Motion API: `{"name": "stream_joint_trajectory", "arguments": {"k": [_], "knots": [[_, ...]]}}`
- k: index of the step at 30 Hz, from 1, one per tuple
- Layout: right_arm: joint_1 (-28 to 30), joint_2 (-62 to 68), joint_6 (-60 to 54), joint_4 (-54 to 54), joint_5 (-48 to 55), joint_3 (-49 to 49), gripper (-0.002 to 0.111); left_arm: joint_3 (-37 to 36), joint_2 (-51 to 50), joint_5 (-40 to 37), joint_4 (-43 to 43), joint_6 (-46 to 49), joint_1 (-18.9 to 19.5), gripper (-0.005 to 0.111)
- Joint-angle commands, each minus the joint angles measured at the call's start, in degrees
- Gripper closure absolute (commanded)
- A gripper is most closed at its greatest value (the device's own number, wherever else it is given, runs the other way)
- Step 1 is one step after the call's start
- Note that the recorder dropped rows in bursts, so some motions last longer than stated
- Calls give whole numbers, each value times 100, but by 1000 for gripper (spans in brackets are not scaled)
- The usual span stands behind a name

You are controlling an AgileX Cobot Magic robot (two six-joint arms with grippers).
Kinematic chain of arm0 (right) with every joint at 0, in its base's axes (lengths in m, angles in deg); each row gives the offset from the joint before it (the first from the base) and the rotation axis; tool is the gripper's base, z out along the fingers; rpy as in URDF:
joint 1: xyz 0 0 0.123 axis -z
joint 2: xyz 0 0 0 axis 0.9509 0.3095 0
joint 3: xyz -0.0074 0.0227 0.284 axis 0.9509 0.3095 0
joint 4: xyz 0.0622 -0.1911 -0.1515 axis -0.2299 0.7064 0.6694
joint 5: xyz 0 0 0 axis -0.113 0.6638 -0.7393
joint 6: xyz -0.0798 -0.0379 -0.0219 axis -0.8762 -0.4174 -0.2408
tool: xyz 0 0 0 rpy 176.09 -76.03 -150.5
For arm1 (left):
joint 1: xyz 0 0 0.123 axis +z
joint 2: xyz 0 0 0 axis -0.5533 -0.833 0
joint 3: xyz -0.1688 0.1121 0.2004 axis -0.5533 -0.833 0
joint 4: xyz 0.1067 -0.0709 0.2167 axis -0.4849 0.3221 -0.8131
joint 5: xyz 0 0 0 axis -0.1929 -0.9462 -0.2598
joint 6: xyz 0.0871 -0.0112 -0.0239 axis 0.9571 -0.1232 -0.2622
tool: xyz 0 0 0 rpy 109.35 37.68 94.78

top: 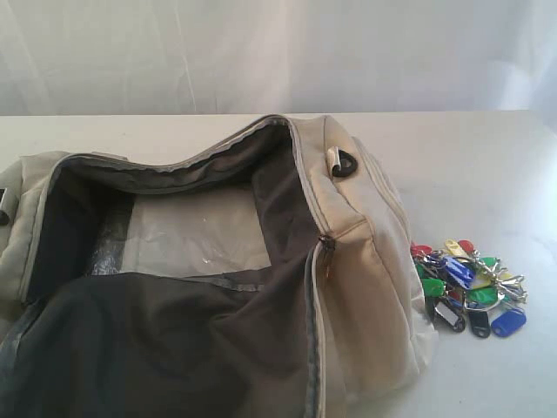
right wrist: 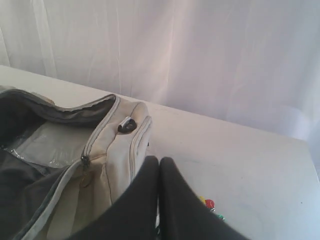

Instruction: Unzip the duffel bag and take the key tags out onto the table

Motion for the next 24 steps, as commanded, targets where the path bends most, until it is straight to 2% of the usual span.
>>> {"name": "stream_joint_trajectory", "arguments": {"k": [1, 9, 18, 24], "knots": [[30, -92, -37, 61, -52, 14, 108, -22, 26, 29, 10, 2, 23, 107], [32, -62, -108, 587, -1862, 811, 108, -22, 26, 29, 10, 2, 23, 107], [32, -562, 50, 896, -2893, 2421, 108, -22, 26, 29, 10, 2, 23, 107], [32, -776, 50, 896, -2960, 3606, 108, -22, 26, 29, 10, 2, 23, 107]]}}
